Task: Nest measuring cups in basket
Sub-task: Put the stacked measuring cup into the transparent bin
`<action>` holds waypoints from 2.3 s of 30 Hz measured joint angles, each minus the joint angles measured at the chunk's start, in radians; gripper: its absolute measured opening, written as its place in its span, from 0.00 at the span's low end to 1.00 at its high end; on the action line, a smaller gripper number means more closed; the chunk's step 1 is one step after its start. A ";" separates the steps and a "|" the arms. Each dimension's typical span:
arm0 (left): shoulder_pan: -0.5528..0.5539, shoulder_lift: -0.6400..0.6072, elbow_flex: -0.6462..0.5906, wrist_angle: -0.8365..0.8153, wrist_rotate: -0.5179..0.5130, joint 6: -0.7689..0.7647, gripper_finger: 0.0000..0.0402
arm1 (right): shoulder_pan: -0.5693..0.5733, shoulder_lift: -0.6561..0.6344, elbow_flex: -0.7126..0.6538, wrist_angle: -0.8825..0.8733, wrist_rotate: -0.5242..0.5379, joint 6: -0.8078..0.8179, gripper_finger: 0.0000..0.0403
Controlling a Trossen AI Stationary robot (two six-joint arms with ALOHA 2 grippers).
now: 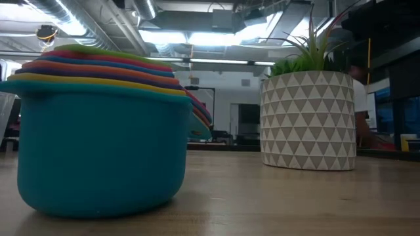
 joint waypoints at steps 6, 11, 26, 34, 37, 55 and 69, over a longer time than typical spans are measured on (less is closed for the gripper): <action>0.015 -0.094 -0.092 -0.006 -0.055 -0.001 0.71 | 0.000 0.000 0.000 0.002 0.000 0.000 0.43; 0.041 -0.212 -0.373 0.182 0.005 -0.005 0.71 | 0.000 -0.001 0.000 0.002 0.000 0.000 0.43; 0.173 -0.369 -1.281 1.629 0.561 -0.178 0.71 | 0.000 0.000 0.000 0.003 0.000 0.000 0.43; 0.154 -0.302 -1.376 1.807 0.545 -0.264 0.71 | 0.000 0.000 0.000 0.003 0.000 0.000 0.43; 0.140 -0.252 -1.375 1.873 0.541 -0.271 0.71 | 0.000 0.000 0.000 0.003 0.001 0.000 0.43; 0.092 0.122 -1.308 2.313 0.628 -0.376 0.71 | 0.000 0.000 0.000 0.002 0.001 0.000 0.43; 0.082 0.313 -1.155 2.323 0.777 -0.365 0.71 | 0.000 0.000 0.000 -0.003 0.000 0.000 0.43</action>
